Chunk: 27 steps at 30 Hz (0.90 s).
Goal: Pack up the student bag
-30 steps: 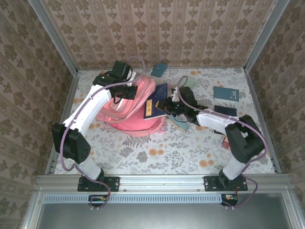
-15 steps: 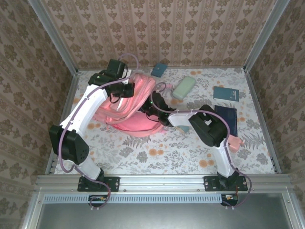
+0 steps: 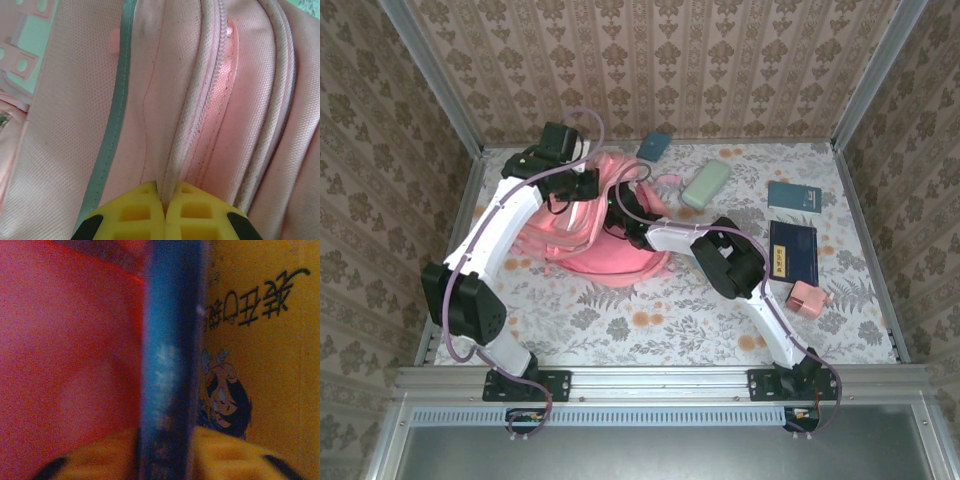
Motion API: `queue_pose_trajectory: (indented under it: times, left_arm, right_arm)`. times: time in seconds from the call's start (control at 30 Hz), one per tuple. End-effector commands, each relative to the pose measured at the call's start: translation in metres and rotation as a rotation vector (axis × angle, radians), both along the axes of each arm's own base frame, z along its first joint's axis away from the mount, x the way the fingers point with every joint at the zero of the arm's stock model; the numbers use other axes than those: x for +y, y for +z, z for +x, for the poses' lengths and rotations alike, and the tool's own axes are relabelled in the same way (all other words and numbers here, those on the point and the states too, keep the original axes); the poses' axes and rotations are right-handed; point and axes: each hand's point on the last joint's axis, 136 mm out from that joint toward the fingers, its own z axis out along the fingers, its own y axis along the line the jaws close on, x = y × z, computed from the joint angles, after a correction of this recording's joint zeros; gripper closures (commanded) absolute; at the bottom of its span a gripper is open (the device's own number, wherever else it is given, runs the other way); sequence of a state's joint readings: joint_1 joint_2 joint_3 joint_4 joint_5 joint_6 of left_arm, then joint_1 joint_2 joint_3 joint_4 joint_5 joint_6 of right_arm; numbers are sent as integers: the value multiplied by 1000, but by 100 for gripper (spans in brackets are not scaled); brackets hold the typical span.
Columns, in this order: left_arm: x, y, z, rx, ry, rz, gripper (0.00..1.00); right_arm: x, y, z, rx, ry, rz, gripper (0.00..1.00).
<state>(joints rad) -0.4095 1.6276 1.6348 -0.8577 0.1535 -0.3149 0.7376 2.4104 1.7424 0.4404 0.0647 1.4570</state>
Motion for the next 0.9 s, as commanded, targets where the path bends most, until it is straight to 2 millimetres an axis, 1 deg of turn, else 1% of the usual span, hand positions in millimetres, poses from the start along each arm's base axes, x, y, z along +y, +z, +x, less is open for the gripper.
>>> queue_pose_trajectory:
  times: [0.0, 0.07, 0.23, 0.33, 0.43, 0.57, 0.67, 0.73, 0.8, 0.87]
  left_arm:
    - [-21, 33, -6, -75, -60, -107, 100]
    - [-19, 32, -5, -76, -58, -103, 100]
    - [-15, 31, -2, -77, -49, -100, 100]
    - [-12, 29, 0, -76, -42, -97, 100]
    - [-10, 26, 0, -72, -42, -90, 100]
    - [-5, 12, -2, -51, -40, -48, 100]
    - [-1, -2, -6, -25, -36, -23, 100]
    - [0, -10, -9, -8, -36, -15, 100]
    - [2, -18, -11, 9, -31, -8, 100]
    - [1, -23, -12, 20, -31, -14, 96]
  right_arm:
    - [8, -1, -14, 30, 73, -76, 52]
    - [2, 8, -20, 17, 101, -121, 45]
    - [-18, 15, -41, 40, 151, -195, 38]
    - [-32, 22, -50, 34, 160, -209, 37]
    - [-47, 24, -63, 27, 172, -244, 37]
    - [-69, 30, -83, 4, 203, -318, 37]
    - [-95, 36, -100, -17, 213, -420, 37]
    - [-117, 37, -110, -18, 209, -497, 37]
    - [-144, 38, -121, -9, 193, -565, 37]
    - [-170, 36, -131, 5, 177, -610, 37]
